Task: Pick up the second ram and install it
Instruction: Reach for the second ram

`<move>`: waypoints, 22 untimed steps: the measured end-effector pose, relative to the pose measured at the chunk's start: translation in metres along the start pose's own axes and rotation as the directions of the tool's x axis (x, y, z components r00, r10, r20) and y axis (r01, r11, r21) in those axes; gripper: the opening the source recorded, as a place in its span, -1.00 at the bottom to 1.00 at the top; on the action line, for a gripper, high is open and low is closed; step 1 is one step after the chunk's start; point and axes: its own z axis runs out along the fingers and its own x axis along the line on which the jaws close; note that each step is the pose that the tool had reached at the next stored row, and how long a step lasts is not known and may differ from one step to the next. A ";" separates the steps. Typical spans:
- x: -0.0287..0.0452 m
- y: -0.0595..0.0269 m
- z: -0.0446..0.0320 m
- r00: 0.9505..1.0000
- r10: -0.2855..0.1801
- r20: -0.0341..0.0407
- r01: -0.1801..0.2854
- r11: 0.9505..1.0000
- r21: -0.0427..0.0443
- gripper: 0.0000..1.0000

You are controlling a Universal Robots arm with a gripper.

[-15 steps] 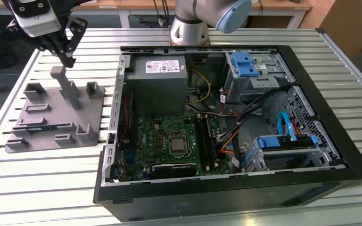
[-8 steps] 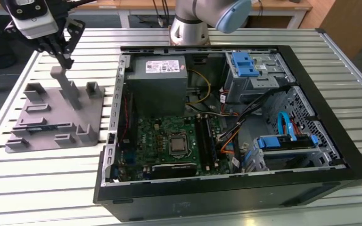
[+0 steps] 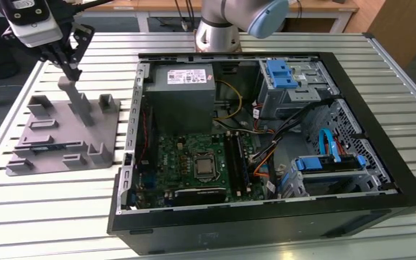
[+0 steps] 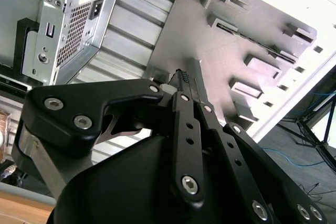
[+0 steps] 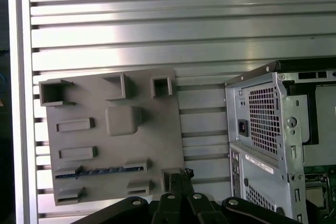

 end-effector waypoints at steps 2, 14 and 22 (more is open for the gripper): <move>0.0020 -0.0002 0.0006 1.000 0.000 0.000 0.000 1.000 0.000 -0.80; 0.0157 -0.0013 0.0032 1.000 0.000 0.000 0.000 1.000 0.000 -0.80; 0.0255 -0.0021 0.0048 1.000 0.000 0.000 0.000 1.000 0.000 -0.80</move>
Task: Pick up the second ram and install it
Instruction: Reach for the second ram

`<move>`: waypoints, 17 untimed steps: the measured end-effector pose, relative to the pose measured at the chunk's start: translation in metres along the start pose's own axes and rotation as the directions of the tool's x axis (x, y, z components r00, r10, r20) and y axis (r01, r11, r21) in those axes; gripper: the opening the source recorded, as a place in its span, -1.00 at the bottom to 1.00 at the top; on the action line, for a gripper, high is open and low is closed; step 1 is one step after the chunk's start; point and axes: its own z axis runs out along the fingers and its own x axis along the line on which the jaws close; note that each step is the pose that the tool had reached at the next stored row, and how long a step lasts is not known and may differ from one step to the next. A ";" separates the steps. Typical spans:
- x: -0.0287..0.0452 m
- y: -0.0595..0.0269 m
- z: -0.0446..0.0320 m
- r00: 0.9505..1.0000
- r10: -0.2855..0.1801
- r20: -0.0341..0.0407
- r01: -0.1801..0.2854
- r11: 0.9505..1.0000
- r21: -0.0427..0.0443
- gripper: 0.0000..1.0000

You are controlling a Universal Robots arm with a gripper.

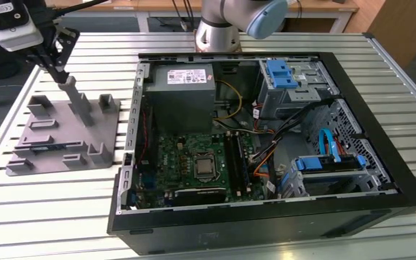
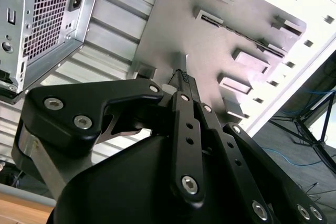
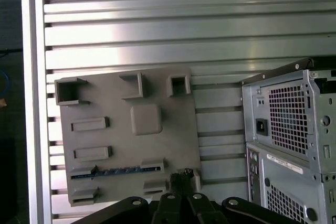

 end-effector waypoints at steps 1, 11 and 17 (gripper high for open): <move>0.0011 -0.0001 0.0003 1.000 0.000 0.000 0.000 1.000 0.000 -0.80; 0.0122 -0.0010 0.0023 1.000 0.000 0.000 0.000 1.000 0.000 -0.80; 0.0189 -0.0016 0.0036 1.000 0.000 0.000 0.000 1.000 0.000 -0.80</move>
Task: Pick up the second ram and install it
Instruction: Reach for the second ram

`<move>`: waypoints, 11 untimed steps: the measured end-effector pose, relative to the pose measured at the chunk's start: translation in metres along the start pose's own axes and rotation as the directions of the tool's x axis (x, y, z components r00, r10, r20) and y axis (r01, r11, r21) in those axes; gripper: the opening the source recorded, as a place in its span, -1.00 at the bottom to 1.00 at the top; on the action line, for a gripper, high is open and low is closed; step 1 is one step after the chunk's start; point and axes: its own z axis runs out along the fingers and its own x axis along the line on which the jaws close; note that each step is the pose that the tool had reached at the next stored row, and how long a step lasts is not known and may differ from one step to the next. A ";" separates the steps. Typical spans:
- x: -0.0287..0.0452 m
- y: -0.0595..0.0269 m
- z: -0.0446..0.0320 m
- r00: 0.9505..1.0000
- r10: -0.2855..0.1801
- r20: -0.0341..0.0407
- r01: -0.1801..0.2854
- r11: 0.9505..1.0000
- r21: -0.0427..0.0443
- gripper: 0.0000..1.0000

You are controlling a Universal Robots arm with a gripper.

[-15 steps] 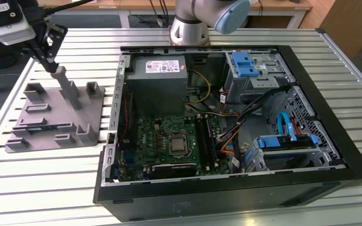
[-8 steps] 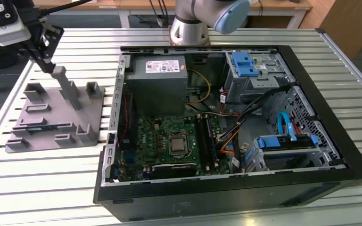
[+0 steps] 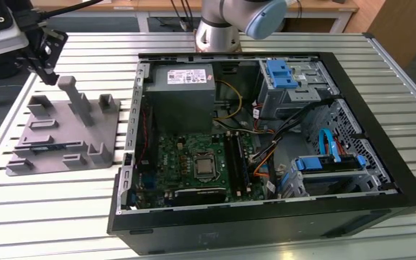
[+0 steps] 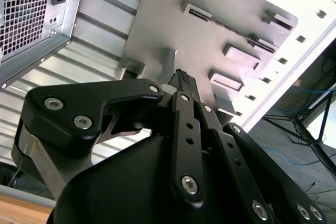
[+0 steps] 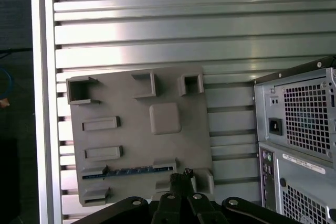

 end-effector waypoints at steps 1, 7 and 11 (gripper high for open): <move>0.0011 -0.0001 0.0002 1.000 0.000 0.000 0.000 1.000 0.000 -0.80; 0.0079 -0.0007 0.0017 1.000 0.000 0.000 0.000 1.000 0.000 -0.80; 0.0123 -0.0011 0.0045 1.000 0.000 0.000 0.000 1.000 0.000 -0.80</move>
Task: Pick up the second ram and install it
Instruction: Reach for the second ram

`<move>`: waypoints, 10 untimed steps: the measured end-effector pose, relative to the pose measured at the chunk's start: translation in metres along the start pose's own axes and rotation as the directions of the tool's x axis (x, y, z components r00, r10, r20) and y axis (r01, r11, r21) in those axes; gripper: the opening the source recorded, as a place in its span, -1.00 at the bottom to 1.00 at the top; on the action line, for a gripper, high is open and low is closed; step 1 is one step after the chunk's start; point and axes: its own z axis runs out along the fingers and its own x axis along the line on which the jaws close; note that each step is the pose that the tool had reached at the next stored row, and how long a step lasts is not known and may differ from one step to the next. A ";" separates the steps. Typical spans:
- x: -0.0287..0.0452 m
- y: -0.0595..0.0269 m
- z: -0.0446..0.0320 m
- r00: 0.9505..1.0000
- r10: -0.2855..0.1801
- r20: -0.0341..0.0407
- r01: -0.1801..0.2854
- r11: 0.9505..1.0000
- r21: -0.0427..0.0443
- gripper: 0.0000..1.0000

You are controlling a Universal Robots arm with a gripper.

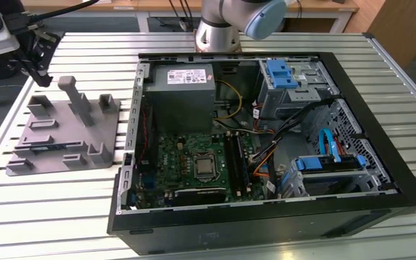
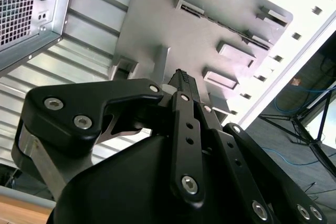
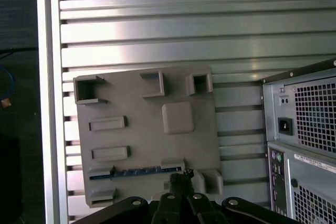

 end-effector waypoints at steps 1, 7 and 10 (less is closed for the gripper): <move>0.0008 -0.0002 0.0016 1.000 0.000 0.000 0.000 1.000 0.000 -0.80; 0.0095 -0.0013 0.0114 1.000 0.000 0.000 0.000 1.000 0.000 -0.80; 0.0142 -0.0018 0.0154 1.000 0.000 0.000 0.000 1.000 0.000 -0.80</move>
